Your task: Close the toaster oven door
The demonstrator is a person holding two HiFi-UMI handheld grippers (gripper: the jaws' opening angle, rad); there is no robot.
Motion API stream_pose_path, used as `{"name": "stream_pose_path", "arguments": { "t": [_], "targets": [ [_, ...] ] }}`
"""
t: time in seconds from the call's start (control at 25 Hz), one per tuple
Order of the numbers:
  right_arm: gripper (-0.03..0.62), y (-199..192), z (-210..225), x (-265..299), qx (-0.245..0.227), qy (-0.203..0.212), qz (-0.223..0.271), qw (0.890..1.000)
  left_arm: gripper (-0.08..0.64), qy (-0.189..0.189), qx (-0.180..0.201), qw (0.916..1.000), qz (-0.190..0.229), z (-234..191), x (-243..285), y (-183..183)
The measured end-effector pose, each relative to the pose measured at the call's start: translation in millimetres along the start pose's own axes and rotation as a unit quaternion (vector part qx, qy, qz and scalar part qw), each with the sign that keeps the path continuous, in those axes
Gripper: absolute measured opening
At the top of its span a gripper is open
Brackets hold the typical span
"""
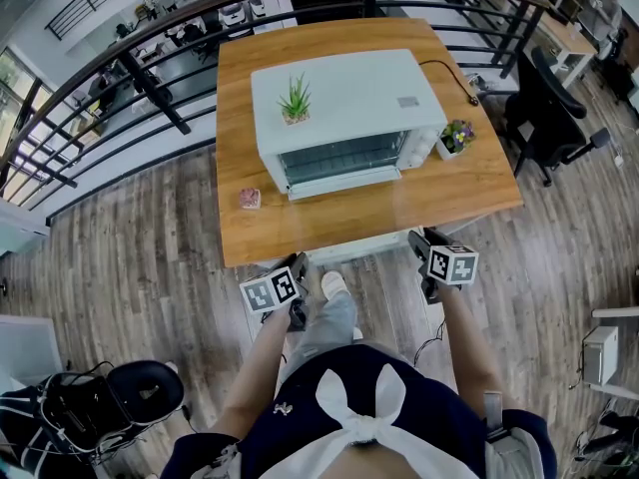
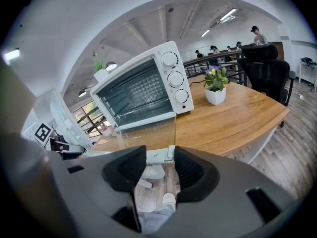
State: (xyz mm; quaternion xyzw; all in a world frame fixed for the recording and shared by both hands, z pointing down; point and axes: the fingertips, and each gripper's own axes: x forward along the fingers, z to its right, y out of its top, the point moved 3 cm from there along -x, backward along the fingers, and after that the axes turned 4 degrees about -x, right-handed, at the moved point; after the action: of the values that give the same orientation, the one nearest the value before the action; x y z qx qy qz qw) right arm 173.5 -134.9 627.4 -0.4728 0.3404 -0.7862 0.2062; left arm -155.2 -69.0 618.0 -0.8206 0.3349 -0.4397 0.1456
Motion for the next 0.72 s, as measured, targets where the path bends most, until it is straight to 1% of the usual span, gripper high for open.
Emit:
{"name": "stream_pose_path", "arguments": {
  "t": [0.72],
  "targets": [
    [0.189,12,-2,-3,0.0,0.006,0.023,1.0,0.107,-0.015,-0.015,0.9997,0.013,4,-3,10]
  ]
}}
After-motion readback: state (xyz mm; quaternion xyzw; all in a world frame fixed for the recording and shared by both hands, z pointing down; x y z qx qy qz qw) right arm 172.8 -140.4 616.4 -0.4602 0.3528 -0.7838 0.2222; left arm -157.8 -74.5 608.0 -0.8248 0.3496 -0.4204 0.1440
